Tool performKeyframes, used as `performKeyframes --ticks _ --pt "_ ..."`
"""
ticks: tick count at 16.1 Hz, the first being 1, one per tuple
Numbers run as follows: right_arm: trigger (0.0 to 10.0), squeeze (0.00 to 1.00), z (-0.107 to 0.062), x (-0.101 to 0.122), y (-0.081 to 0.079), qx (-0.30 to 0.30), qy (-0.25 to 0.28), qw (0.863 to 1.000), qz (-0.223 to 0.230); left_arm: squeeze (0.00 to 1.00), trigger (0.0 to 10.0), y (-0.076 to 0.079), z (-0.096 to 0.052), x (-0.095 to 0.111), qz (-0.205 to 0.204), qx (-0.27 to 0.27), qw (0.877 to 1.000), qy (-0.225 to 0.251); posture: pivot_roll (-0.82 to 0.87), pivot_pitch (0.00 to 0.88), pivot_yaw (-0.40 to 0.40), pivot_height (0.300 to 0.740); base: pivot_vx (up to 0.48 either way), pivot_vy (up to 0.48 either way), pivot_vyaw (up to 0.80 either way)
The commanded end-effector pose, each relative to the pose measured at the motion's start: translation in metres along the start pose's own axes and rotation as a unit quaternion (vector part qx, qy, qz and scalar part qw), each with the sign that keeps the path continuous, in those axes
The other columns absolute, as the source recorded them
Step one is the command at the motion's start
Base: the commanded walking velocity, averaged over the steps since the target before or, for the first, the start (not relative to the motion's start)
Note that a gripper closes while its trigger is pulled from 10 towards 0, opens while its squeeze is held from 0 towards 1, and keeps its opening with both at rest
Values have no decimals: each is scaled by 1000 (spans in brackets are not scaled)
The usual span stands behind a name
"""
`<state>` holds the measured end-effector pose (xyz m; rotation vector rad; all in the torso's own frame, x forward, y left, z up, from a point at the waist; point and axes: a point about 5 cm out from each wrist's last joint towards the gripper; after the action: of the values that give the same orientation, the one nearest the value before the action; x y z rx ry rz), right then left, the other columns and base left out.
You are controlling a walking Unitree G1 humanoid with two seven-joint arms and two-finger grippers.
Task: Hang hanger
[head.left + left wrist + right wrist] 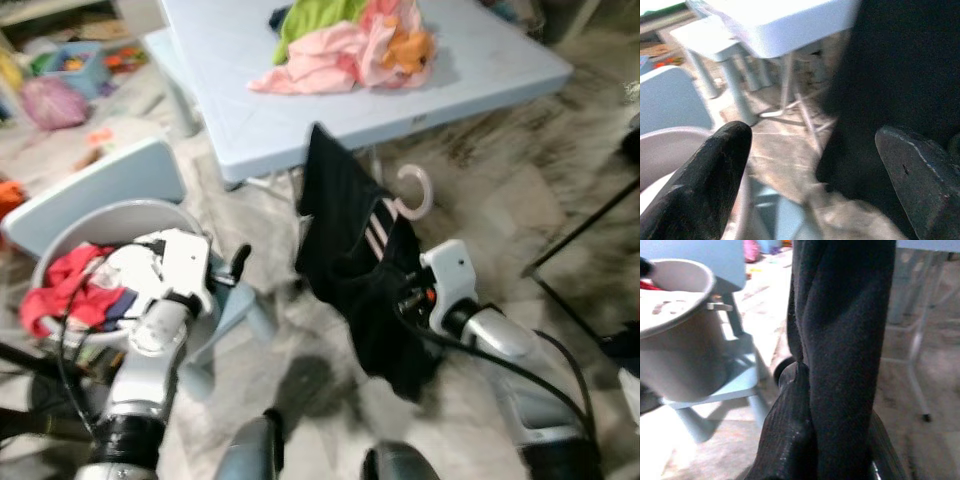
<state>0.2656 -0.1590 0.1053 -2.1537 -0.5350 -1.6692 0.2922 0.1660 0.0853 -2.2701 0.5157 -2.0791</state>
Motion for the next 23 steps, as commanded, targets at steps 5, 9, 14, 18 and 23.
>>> performKeyframes --ticks 5,9,14,18,23 --pt "10000 0 9 42 -12 29 87 995 41 0 10000 5 10 11 -1 -21 1000 20 -94 125 5 740 0 0 0" --pt "10000 0 24 62 -28 42 128 989 63 0 10000 30 21 26 17 -119 991 50 -97 125 11 740 0 0 0" --pt "10000 0 37 73 -38 44 150 986 54 0 10000 43 22 35 6 -152 986 68 -94 126 11 740 0 0 0" --pt "10000 0 25 72 -62 147 121 978 82 0 10000 39 25 34 13 -134 988 74 -101 128 10 740 0 0 0" --pt "10000 0 3 69 -75 229 82 966 93 0 10000 37 39 42 5 -104 991 86 -129 126 21 740 0 0 0"
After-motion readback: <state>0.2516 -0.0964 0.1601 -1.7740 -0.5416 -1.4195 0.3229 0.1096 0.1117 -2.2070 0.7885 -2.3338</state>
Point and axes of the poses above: a point about 5 cm out from each wrist's last joint towards the gripper, its own z axis pointing out of the wrist towards the gripper, its own x axis along the axis of the wrist's last joint, y = z × x, and after that the axes turned 7 degrees about z, right-handed
